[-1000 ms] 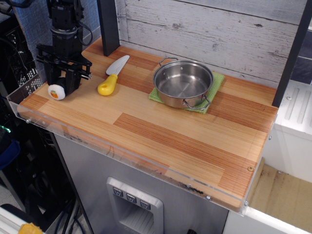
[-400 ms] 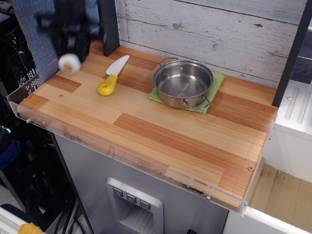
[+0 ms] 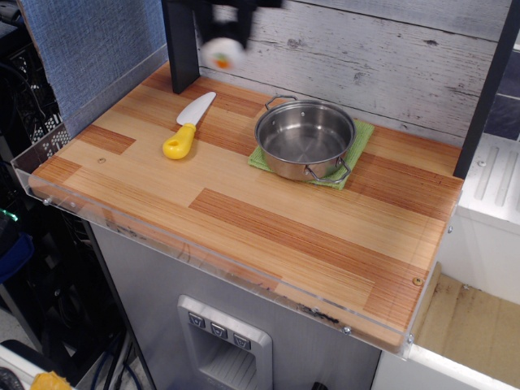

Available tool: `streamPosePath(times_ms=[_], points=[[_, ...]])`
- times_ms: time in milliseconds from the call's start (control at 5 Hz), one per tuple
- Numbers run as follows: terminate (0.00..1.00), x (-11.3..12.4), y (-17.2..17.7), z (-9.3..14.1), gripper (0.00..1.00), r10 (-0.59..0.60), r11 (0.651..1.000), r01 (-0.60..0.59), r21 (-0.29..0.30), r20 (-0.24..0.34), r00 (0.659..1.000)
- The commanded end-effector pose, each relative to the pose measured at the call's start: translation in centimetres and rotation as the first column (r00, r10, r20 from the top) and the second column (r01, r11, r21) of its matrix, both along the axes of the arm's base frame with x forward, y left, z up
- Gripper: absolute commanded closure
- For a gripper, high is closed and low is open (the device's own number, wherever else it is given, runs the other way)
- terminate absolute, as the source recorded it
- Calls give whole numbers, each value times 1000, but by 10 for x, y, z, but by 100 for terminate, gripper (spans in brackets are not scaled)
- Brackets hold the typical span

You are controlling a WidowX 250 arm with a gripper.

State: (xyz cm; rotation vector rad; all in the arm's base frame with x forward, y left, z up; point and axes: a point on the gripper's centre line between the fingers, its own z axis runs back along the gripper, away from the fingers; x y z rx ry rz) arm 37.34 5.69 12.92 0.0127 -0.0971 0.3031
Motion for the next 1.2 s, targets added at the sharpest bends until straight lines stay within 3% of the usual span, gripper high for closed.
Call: streamPosePath(times_ms=[0, 200, 400, 800, 1000], points=[[0, 15, -41, -20, 100, -41, 999, 42, 24, -57, 998], [0, 14, -30, -32, 100, -20, 999, 22, 28, -78, 997], [0, 8, -21, -34, 0, 9, 1000, -6, 27, -84, 996], [0, 6, -25, -9, 0, 9, 1000, -9, 8, -3, 1000], [0, -3, -31, 30, 0, 3, 999, -7, 42, 103, 995]])
